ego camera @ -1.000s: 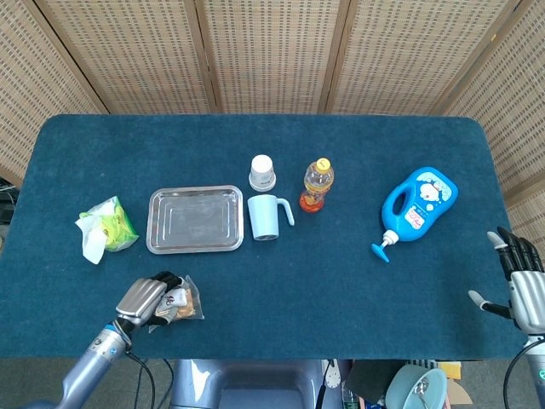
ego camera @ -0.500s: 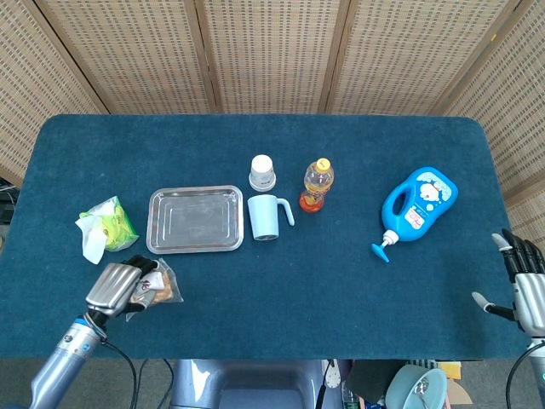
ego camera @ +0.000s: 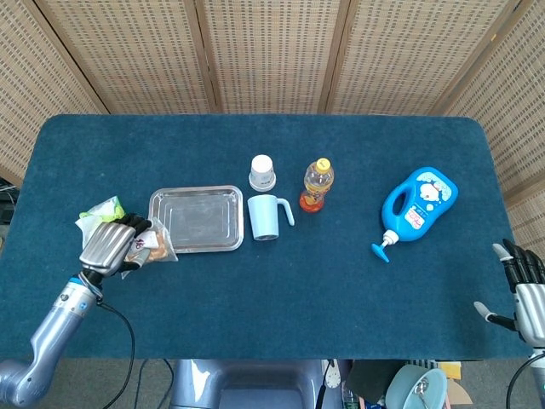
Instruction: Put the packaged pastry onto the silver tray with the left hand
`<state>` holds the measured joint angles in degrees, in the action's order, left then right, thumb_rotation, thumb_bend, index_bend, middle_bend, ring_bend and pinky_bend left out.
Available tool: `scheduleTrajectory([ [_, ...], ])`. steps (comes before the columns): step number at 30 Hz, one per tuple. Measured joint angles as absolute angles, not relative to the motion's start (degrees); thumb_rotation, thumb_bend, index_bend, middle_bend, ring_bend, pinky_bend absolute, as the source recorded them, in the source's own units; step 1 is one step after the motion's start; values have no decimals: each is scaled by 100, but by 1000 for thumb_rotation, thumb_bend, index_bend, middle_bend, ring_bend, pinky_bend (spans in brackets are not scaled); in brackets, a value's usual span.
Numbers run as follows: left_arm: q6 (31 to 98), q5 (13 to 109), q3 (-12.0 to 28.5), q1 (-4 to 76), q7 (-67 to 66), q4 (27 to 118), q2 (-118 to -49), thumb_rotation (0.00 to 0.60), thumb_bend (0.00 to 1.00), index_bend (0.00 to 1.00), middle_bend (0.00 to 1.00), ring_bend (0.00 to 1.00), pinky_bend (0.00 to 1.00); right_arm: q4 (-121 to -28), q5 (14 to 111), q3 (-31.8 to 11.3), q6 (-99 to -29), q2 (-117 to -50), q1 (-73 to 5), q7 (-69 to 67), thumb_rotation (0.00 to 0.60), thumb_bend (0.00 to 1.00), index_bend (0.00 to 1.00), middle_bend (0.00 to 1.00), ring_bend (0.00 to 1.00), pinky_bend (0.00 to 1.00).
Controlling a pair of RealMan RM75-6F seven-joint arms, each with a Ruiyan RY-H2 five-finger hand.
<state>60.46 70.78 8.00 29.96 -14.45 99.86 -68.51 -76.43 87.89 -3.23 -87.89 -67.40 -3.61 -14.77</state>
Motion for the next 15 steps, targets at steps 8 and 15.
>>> scheduleTrajectory([
  [8, 5831, 7035, 999, 3294, -1079, 9247, -7183, 600, 469, 439, 373, 241, 403, -7572, 8978, -200, -8891, -6815, -298, -1491, 600, 181, 0, 0, 0, 0],
  [15, 5625, 6945, 1132, 3559, -1027, 8772, -7467, 600, 469, 439, 373, 241, 401, -7506, 9116, -120, -9001, -6857, -244, -1564, 600, 181, 0, 0, 0, 0],
])
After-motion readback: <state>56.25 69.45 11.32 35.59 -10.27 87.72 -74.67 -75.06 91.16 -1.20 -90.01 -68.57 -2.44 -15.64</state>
